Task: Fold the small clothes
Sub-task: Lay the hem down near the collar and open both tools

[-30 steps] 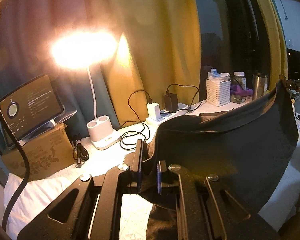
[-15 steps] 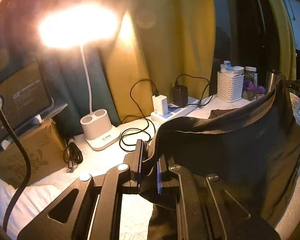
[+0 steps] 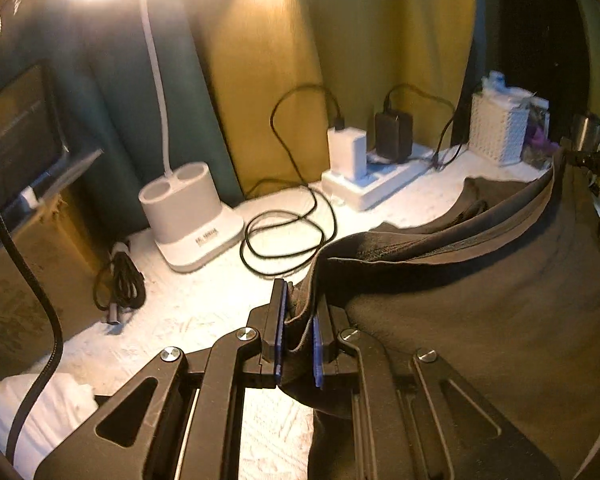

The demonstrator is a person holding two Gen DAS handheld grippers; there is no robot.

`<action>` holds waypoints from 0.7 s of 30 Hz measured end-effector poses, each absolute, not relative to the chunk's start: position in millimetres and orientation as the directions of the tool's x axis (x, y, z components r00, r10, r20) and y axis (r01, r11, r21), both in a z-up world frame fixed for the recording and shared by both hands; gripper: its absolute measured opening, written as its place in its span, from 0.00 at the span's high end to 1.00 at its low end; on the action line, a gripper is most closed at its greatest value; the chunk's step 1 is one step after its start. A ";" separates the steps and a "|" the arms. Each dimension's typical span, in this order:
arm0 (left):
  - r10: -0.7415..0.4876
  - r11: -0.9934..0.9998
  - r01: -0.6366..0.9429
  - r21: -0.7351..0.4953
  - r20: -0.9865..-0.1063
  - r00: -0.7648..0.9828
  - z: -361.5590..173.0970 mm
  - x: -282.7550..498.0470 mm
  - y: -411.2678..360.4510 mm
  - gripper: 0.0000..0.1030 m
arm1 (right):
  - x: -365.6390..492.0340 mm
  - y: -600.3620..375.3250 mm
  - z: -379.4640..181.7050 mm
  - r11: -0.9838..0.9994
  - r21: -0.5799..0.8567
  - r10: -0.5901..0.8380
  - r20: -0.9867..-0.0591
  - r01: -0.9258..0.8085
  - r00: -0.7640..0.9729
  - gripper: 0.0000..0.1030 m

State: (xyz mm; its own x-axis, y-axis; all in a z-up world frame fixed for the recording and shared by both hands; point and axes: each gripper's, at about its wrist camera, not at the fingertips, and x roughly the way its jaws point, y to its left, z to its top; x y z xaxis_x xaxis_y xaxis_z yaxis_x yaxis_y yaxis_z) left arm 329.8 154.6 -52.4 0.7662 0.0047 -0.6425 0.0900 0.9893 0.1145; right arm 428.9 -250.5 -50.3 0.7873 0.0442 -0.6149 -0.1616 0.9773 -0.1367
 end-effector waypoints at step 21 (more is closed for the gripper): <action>0.079 0.996 -0.033 0.078 -0.724 0.685 -92.1 377.7 185.0 0.64 | 500.3 -249.6 -108.4 0.980 -0.142 -0.007 -0.729 -0.142 0.684 0.80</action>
State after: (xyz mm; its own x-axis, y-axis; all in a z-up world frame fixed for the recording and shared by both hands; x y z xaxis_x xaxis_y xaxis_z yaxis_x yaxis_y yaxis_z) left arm 377.7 185.0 -92.1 0.6850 0.0794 -0.7242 -0.0331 0.9964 0.0780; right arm 500.3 -249.6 -108.4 0.6840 -0.0067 -0.7294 -0.1421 0.9796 -0.1422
